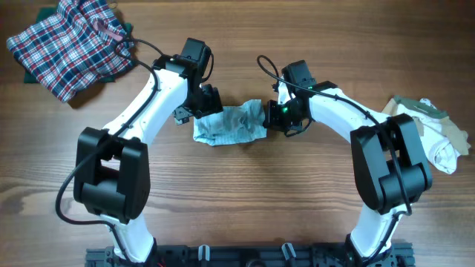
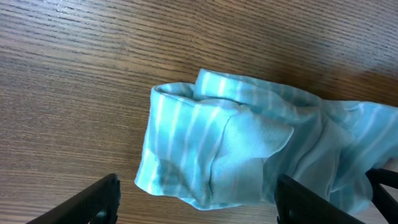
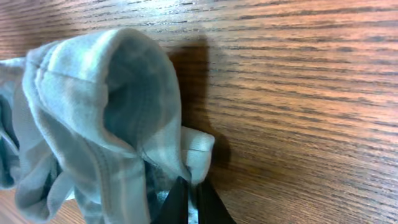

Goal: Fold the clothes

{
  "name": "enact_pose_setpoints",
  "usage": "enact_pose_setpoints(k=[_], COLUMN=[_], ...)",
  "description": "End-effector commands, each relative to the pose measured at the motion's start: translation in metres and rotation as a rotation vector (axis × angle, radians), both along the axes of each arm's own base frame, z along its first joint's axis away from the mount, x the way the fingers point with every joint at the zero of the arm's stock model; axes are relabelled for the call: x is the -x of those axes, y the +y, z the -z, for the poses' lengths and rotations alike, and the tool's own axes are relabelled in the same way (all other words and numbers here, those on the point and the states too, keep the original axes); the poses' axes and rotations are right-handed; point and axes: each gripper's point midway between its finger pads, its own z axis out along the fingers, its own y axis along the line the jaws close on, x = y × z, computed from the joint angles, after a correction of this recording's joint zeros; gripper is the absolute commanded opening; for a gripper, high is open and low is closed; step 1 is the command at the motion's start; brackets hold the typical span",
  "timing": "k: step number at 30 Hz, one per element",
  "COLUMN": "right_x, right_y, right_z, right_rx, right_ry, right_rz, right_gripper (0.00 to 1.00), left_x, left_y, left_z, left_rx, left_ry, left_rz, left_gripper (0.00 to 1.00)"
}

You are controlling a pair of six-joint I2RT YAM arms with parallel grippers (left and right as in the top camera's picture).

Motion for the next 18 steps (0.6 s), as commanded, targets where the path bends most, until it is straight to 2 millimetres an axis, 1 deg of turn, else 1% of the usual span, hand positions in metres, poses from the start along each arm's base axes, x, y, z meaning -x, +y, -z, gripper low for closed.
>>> enact_pose_setpoints(k=[1,3,7,10,14,17,18], right_x=[0.015,0.013,0.009,0.002,-0.005,-0.006,-0.006], right_y=[-0.031,-0.039,-0.062,-0.076,-0.096,-0.115,-0.117], right_z=[0.036,0.036,0.035,0.029,0.011,-0.013,-0.021], right_rx=[0.120,0.121,0.124,0.120,0.130,0.199,0.210], right_ry=[0.100,0.106,0.130,0.119,0.073,0.038,0.024], right_rz=[0.081,0.103,0.165,0.200,0.221,0.213,0.206], right_gripper=[0.04,0.05,0.04,0.04,0.04,0.04,0.04], left_x=[-0.005,-0.005,-0.005,-0.005,-0.005,-0.005,-0.005], left_y=[0.001,0.002,0.001,0.001,0.001,0.001,0.001], left_z=[-0.012,-0.012,-0.012,-0.012,-0.012,-0.012,-0.012], left_rx=[-0.003,-0.004,-0.004,-0.004,-0.004,-0.003,-0.002], left_ry=[-0.038,-0.037,-0.037,-0.036,-0.037,-0.038,-0.039], left_rz=[0.012,0.012,0.013,0.013,0.013,0.013,0.013], left_gripper=[0.79,0.80,0.80,0.80,0.80,0.80,0.80])
